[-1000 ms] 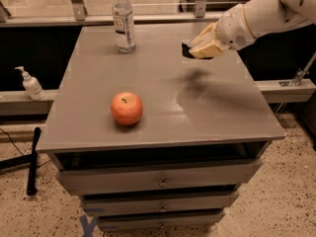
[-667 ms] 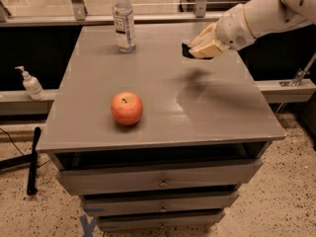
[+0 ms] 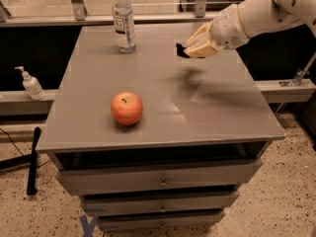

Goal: Move rxbar chocolate near apple

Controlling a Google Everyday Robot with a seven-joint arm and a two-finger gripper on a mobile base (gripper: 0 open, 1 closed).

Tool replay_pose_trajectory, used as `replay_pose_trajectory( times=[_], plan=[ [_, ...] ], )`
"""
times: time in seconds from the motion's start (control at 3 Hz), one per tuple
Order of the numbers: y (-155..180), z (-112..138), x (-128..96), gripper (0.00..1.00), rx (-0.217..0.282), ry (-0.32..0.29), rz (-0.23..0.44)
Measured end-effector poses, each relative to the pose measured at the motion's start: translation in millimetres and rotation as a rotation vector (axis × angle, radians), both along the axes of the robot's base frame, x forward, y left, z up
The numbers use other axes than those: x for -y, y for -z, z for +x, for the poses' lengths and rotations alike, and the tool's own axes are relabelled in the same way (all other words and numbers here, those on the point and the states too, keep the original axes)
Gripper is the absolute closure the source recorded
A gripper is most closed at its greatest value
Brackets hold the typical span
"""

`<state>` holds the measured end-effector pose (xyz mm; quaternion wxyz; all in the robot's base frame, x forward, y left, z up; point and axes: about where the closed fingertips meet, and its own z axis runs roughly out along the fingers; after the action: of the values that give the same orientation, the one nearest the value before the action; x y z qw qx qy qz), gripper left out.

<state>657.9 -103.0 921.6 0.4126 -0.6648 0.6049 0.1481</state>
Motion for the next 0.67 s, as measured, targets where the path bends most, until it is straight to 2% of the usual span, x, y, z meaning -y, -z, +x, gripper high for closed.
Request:
replay_pose_trajectory(
  times=[0.33, 0.67],
  plan=[
    [-2, -1, -15, 1.00, 0.039, -0.078, 0.008],
    [-6, -15, -38, 1.00, 0.077, -0.164, 0.026]
  ],
)
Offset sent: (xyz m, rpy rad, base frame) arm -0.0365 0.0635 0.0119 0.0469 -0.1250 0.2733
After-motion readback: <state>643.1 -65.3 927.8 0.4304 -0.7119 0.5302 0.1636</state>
